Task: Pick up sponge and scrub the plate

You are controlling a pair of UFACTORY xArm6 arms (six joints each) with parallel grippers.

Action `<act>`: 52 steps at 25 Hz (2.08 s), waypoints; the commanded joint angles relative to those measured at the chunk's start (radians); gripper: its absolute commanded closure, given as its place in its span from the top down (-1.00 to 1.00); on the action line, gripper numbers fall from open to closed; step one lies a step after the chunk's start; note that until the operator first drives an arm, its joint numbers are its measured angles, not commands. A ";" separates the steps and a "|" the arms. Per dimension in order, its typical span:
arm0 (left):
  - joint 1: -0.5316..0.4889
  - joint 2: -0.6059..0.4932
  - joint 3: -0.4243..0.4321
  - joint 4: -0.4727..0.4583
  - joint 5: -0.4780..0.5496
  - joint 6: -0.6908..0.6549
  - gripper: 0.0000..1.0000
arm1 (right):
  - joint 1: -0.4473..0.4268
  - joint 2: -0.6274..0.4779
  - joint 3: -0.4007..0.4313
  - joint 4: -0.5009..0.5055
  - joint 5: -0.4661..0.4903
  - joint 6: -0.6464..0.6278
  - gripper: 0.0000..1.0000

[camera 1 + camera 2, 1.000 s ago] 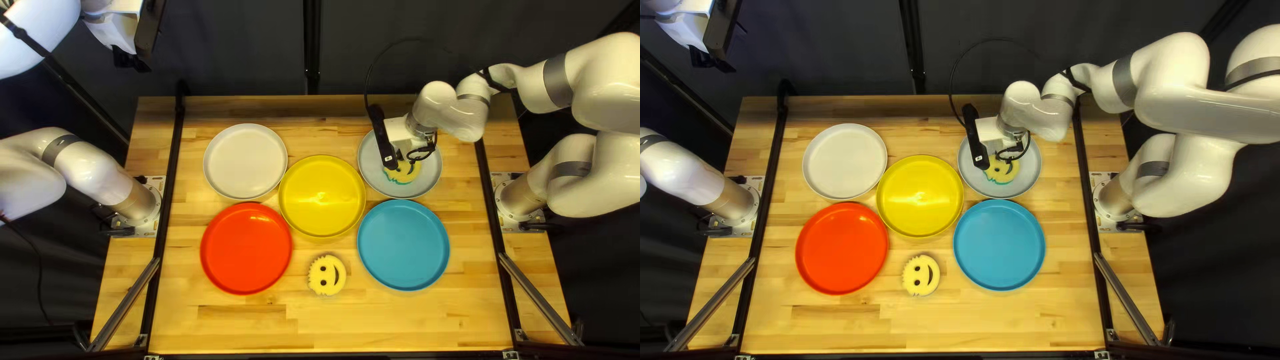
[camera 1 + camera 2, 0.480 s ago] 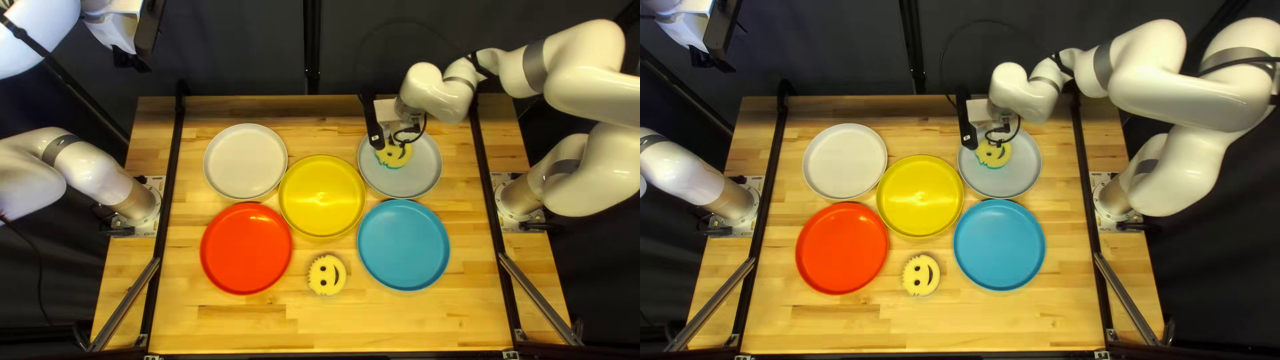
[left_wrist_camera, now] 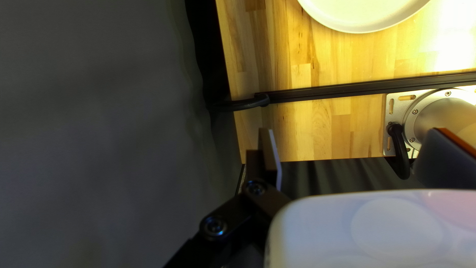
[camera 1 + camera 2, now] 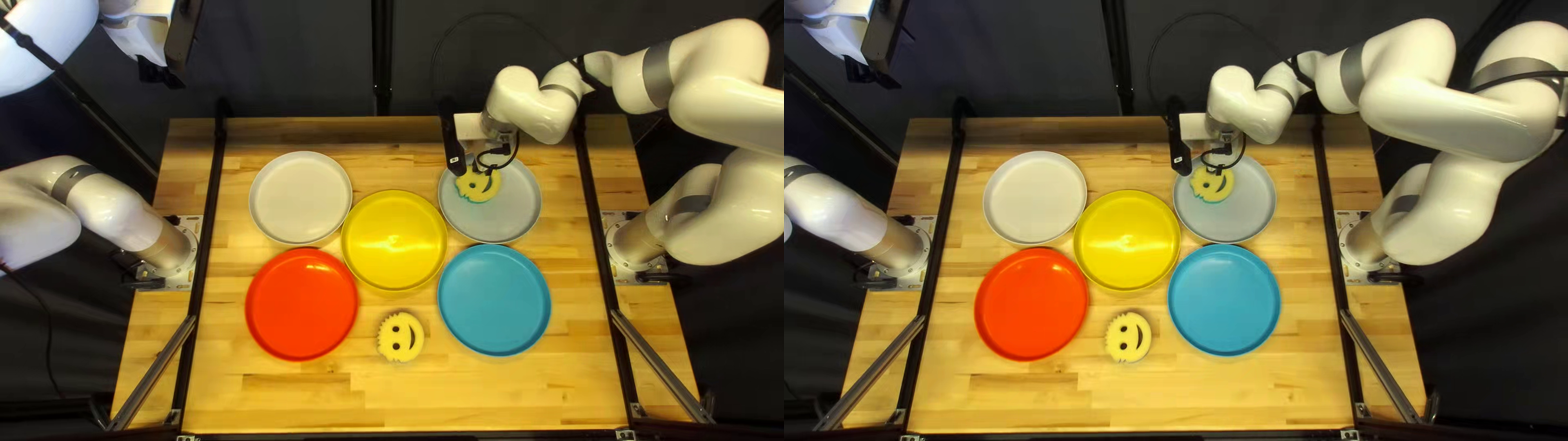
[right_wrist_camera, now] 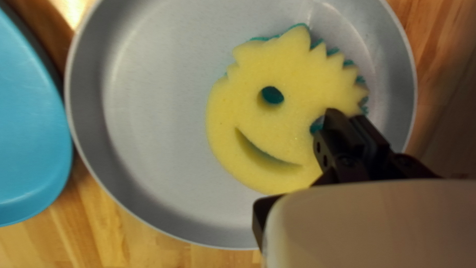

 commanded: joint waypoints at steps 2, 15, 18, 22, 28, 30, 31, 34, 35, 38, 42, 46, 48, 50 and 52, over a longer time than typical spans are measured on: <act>0.000 0.000 0.000 0.000 0.000 0.000 1.00 | 0.047 -0.044 0.003 0.045 0.030 0.028 -1.00; 0.000 0.000 0.000 0.000 0.000 0.000 1.00 | 0.047 -0.044 0.003 0.045 0.030 0.028 -1.00; 0.000 0.000 0.000 0.000 0.000 0.000 1.00 | 0.047 -0.044 0.003 0.045 0.030 0.028 -1.00; 0.000 0.000 0.000 0.000 0.000 0.000 1.00 | 0.095 -0.076 0.019 0.030 0.028 0.085 -1.00; 0.000 0.000 0.000 0.000 0.000 0.000 1.00 | 0.229 -0.113 0.042 -0.003 0.013 0.196 -1.00; 0.000 0.000 0.000 0.000 0.000 0.000 1.00 | 0.285 -0.118 0.048 -0.017 0.006 0.235 -1.00; 0.000 0.000 0.000 0.000 0.000 0.000 1.00 | 0.315 -0.117 0.049 -0.026 0.002 0.253 -1.00; 0.000 0.000 0.000 0.000 0.000 0.000 1.00 | 0.388 -0.104 0.043 -0.054 -0.005 0.295 -1.00; 0.000 0.000 0.000 0.000 0.000 0.000 1.00 | 0.421 -0.097 0.040 -0.070 -0.008 0.316 -1.00; 0.000 0.000 0.000 0.000 0.000 0.000 1.00 | 0.506 -0.088 0.055 -0.113 -0.036 0.381 -1.00; 0.000 0.000 0.000 0.000 0.000 0.000 1.00 | 0.583 -0.081 0.094 -0.166 -0.093 0.462 -1.00; 0.000 0.000 0.000 0.000 0.000 0.000 1.00 | 0.639 -0.083 0.140 -0.212 -0.152 0.550 -1.00; 0.000 0.000 0.000 0.000 0.000 0.000 1.00 | 0.645 -0.087 0.142 -0.217 -0.151 0.562 -1.00; 0.000 0.000 0.000 0.000 0.000 0.000 1.00 | 0.645 -0.087 0.142 -0.217 -0.151 0.562 -1.00; 0.000 0.000 0.000 0.000 0.000 0.000 1.00 | 0.645 -0.087 0.142 -0.217 -0.151 0.562 -1.00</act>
